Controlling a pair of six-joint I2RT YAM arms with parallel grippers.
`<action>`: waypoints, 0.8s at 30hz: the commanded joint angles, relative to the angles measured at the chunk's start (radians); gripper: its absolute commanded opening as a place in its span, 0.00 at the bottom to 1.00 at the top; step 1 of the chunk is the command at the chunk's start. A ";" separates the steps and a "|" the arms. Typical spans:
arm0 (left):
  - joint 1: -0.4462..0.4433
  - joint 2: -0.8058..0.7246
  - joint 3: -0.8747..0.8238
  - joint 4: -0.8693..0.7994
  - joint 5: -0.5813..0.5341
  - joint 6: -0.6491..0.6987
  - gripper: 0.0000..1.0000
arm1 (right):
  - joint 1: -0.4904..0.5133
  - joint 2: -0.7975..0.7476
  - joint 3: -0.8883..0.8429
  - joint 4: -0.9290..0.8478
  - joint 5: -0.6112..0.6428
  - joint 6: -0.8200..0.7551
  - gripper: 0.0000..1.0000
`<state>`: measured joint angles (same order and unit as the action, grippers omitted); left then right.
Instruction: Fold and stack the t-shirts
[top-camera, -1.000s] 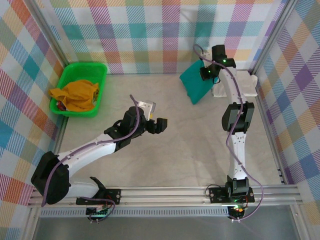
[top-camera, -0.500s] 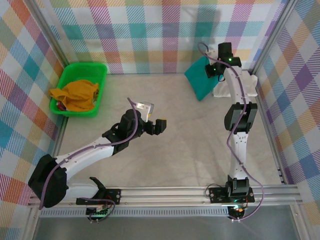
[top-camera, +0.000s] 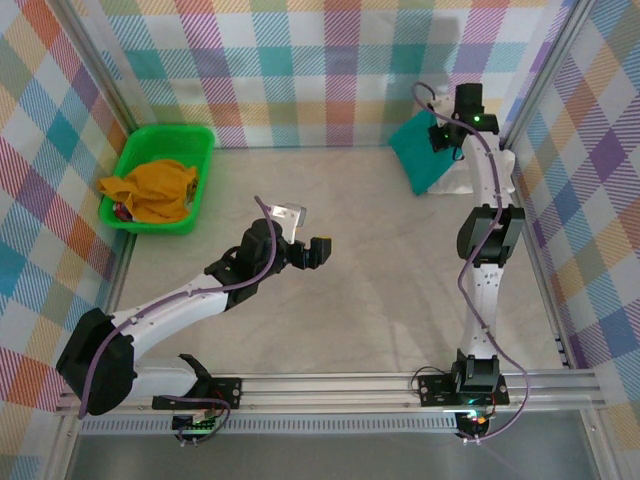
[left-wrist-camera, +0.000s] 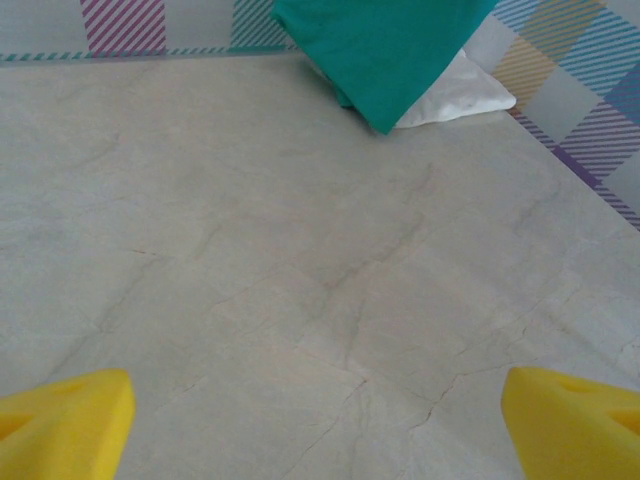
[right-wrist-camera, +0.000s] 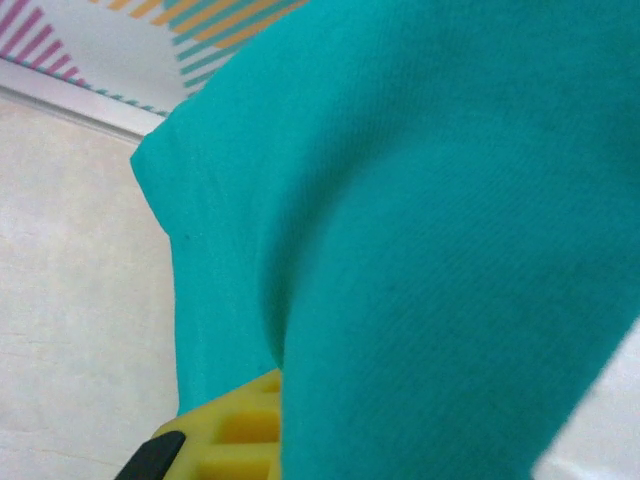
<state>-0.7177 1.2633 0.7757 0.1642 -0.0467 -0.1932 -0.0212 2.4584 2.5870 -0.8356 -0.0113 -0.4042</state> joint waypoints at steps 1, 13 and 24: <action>-0.010 0.013 0.000 0.018 -0.015 0.008 0.94 | -0.017 -0.014 0.038 0.055 0.011 0.010 0.00; -0.010 -0.060 -0.013 -0.032 -0.034 0.006 0.95 | -0.088 0.151 0.042 0.221 0.261 -0.058 0.00; -0.010 -0.118 -0.030 -0.063 -0.067 0.008 0.96 | -0.145 0.243 0.042 0.374 0.391 0.004 0.19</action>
<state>-0.7181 1.1709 0.7616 0.1246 -0.0917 -0.1932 -0.1566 2.7110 2.5999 -0.5674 0.3069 -0.4324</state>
